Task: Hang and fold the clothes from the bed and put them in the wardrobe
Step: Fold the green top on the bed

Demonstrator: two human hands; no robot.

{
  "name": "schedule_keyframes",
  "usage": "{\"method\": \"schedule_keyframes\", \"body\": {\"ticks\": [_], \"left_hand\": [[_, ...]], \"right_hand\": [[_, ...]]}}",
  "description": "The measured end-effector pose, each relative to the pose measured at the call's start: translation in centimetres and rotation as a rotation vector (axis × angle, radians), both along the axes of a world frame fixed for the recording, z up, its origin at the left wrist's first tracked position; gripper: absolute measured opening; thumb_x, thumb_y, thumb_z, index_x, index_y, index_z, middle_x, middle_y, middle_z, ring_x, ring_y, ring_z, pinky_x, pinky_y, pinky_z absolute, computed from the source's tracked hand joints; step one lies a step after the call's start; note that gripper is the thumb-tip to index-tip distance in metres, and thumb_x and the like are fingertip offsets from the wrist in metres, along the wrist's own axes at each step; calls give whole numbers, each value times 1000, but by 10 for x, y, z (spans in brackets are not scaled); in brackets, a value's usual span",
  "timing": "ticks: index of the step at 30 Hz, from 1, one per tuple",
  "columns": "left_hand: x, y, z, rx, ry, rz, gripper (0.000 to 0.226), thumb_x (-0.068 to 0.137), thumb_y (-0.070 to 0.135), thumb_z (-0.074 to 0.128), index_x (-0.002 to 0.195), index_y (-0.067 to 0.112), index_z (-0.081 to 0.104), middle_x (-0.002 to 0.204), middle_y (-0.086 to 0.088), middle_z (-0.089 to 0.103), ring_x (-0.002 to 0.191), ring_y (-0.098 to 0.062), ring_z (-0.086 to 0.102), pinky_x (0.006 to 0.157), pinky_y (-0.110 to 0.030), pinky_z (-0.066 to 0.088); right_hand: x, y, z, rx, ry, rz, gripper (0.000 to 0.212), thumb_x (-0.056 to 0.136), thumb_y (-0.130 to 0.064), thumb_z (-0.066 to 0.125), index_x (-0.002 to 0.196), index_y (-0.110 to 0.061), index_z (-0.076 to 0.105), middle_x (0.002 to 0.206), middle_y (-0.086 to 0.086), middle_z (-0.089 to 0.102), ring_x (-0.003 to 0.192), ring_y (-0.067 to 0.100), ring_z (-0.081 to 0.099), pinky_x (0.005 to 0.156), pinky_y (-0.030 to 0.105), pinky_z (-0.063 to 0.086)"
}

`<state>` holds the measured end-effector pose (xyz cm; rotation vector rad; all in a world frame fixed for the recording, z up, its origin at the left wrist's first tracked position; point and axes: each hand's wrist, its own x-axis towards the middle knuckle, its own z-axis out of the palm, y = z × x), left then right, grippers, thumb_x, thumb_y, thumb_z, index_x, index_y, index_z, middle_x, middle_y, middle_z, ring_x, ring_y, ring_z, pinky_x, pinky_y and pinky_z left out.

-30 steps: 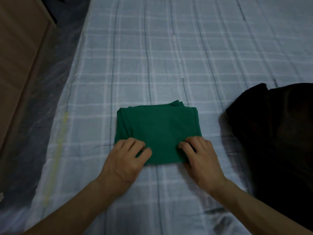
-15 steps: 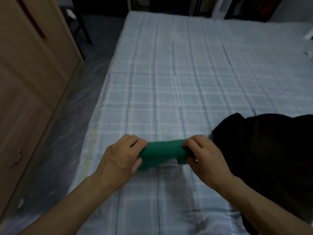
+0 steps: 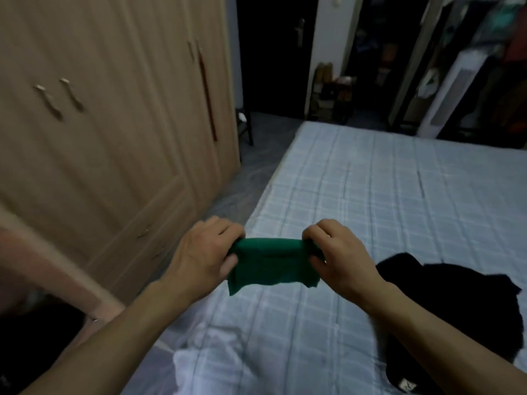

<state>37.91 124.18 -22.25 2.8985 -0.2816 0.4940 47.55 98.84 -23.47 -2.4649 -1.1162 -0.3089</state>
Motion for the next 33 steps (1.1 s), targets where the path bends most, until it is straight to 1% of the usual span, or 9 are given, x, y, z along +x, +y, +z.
{"method": "schedule_keyframes", "body": {"ticks": [3,7,9,12,15,18,22,26,33], "left_hand": [[-47,18,46,-18,-19,106,28,66,22,63,93,16,61,88,-2,62,81,-27,57,70,-43,49],[-114,42,95,26,-38,218,27,67,23,65,93,18,58,88,-1,61,84,-28,56,72,-42,48],[-147,54,116,50,-63,289,25,67,26,64,91,22,55,87,3,60,84,-26,56,72,-41,47],[-196,75,143,41,-116,391,21,67,29,59,86,28,49,83,10,53,82,-21,53,70,-39,45],[-249,103,163,51,-150,485,22,67,25,60,86,26,49,82,10,50,82,-21,52,71,-38,43],[-308,135,175,86,-168,613,25,66,23,65,88,23,52,84,4,55,84,-23,53,70,-38,42],[-390,175,184,84,-177,737,25,71,20,67,91,23,53,87,3,54,88,-23,51,75,-43,44],[-473,209,185,59,-220,837,25,75,18,68,93,25,52,89,6,53,88,-20,50,70,-33,35],[-588,253,173,36,-213,1047,24,77,21,66,93,28,50,91,8,52,88,-19,50,67,-31,30]], "right_hand": [[-25,26,44,54,-30,96,22,75,-6,67,94,-16,60,92,0,56,80,20,50,67,34,45],[-58,68,90,70,-77,217,21,78,-10,66,96,-19,59,93,-2,56,82,19,51,69,35,46],[-76,90,109,80,-94,290,23,75,-10,66,96,-18,60,92,-1,56,82,22,53,69,35,46],[-102,131,133,109,-131,395,26,71,-9,68,95,-17,60,92,0,56,81,23,55,68,30,41],[-136,181,152,159,-131,489,26,72,-10,69,96,-17,60,93,-2,56,84,22,55,71,31,44],[-178,233,166,195,-139,584,26,73,-10,69,96,-18,61,94,-2,56,86,20,55,73,32,45],[-246,299,177,214,-144,689,26,73,-9,68,96,-18,60,94,-2,56,86,20,55,73,34,47],[-316,362,186,213,-138,799,26,73,-9,67,95,-19,59,93,-5,54,85,19,54,74,36,46],[-418,450,180,174,-120,975,27,73,-8,67,97,-18,59,97,-2,56,91,22,57,76,38,49]]}}
